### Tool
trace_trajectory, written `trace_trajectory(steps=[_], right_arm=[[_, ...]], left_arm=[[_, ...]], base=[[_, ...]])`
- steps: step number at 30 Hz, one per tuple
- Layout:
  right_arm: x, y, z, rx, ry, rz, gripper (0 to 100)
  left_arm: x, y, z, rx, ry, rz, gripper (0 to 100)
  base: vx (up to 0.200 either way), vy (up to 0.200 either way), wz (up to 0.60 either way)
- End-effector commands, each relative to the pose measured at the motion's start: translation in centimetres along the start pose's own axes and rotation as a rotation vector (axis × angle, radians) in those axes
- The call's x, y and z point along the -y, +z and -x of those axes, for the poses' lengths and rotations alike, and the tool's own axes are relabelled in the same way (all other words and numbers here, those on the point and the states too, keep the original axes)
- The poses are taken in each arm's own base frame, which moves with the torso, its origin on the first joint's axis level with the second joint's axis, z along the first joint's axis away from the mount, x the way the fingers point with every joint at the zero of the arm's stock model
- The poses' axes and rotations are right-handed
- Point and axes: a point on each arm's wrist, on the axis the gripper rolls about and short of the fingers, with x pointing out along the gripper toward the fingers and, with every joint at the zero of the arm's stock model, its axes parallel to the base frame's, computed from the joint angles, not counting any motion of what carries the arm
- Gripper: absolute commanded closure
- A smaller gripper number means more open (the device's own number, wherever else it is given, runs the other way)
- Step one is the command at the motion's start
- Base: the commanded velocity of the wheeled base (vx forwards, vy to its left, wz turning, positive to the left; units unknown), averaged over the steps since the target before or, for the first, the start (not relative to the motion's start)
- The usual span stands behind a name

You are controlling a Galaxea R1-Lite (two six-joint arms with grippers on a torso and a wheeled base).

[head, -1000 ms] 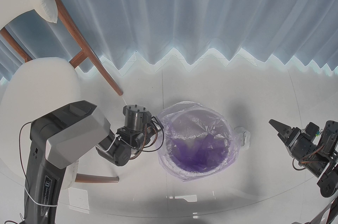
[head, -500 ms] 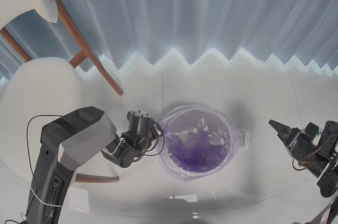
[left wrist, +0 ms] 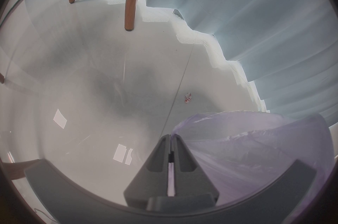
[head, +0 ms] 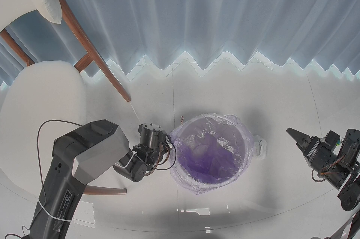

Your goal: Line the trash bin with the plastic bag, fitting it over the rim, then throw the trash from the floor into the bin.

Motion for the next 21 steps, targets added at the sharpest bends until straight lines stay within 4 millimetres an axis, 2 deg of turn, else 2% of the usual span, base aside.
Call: trace_trajectory(steps=[1,9,10,13,14,18,19,20,21], right_arm=[[0.2,-0.3,0.3,-0.006,-0.021,-0.003,0],[0.2,-0.3,0.3,-0.006,-0.021,-0.003,0],[0.3,-0.3,0.3,-0.007,-0.022,-0.003,0],[0.3,-0.3,0.3,-0.007,-0.022,-0.005,0],[0.3,-0.3,0.3,-0.008,-0.023,-0.005,0],[0.6,-0.4,0.0,-0.016,-0.041,-0.003,0],[0.7,-0.4,0.0,-0.016,-0.043,-0.002,0],[1.3,-0.5,-0.3,-0.027,-0.075,0.024,0],[1.8,-0.5,-0.5,-0.029,-0.098,0.04,0]], left_arm=[[-0.5,-0.8,-0.7,-0.008,0.01,-0.003,100],[0.2,-1.5,-0.2,-0.024,-0.001,-0.016,100],[0.2,-1.7,0.1,-0.032,0.003,-0.019,0],[0.5,-1.5,0.6,-0.028,0.0,-0.018,0],[0.9,-0.8,1.0,-0.013,0.0,-0.012,0],[2.3,1.6,4.0,0.016,-0.009,-0.005,0],[2.4,1.7,4.1,0.017,-0.01,-0.005,0],[2.8,2.7,5.9,0.021,-0.016,-0.008,0],[3.0,3.2,6.7,0.024,-0.019,-0.008,0]], base=[[0.0,0.0,0.0],[0.0,0.0,0.0],[0.0,0.0,0.0],[0.0,0.0,0.0],[0.0,0.0,0.0],[0.0,0.0,0.0],[0.0,0.0,0.0],[0.0,0.0,0.0],[0.0,0.0,0.0]])
